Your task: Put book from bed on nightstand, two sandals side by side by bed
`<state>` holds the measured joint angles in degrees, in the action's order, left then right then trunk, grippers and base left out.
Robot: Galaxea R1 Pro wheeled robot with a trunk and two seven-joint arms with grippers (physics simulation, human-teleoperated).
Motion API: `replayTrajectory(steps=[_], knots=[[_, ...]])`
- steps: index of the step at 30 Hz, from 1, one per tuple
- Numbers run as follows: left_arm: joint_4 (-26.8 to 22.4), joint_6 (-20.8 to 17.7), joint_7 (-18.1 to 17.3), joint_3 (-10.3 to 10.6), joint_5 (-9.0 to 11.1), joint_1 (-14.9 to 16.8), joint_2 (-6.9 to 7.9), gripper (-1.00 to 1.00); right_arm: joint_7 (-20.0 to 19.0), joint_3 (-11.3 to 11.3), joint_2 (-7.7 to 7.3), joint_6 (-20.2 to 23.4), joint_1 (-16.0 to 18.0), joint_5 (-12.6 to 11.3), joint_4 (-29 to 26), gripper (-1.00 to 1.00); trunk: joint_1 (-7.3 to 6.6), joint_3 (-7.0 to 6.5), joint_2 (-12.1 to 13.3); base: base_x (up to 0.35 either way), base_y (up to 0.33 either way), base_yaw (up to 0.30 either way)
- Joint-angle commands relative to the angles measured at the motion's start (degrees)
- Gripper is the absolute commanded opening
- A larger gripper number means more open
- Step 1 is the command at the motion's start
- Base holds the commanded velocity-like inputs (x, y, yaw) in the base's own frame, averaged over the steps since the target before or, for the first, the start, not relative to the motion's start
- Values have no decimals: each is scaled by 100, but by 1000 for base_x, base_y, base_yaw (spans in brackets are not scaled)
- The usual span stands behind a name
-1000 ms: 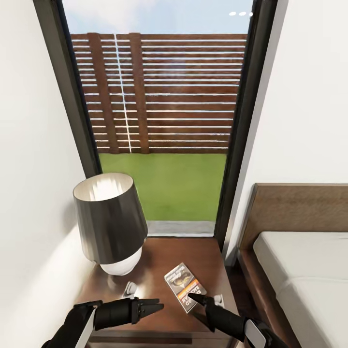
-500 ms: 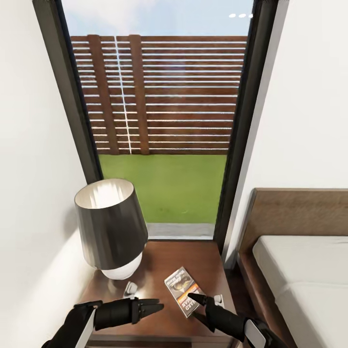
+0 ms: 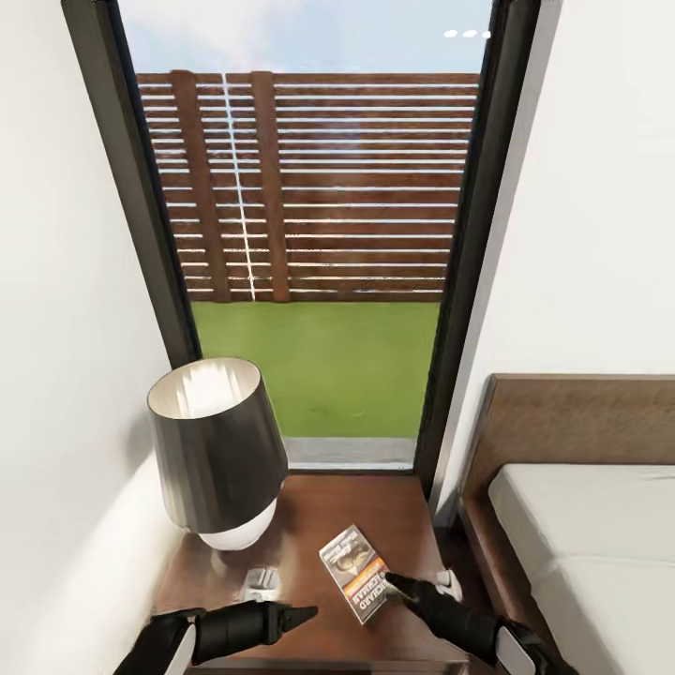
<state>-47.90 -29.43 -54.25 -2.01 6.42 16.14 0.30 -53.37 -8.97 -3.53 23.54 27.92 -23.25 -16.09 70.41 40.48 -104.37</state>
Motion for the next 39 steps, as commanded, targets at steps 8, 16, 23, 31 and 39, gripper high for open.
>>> replayTrajectory(steps=[8,16,23,31,39], knots=[[1309,1103,1044,2,-85,4,-1,100,-5,0,-662,-1233,-14,1675,31,100,-177,-139,320,0,0,0],[1953,1708,1572,9,-104,4,-13,100,52,-4,-716,-1742,-15,2290,875,100,-353,-283,641,0,0,0],[2010,1736,2091,17,-105,4,-21,100,62,0,-719,-1764,-15,2367,1029,100,-507,-408,921,0,0,0],[2162,1763,2965,22,-98,-2,-43,100,68,0,-703,-1765,-22,2811,1233,100,-682,-552,1242,0,0,0],[2516,2298,4366,17,-97,-4,-176,100,65,0,-701,-1765,-24,2877,1378,100,-858,-696,1563,0,0,0]])
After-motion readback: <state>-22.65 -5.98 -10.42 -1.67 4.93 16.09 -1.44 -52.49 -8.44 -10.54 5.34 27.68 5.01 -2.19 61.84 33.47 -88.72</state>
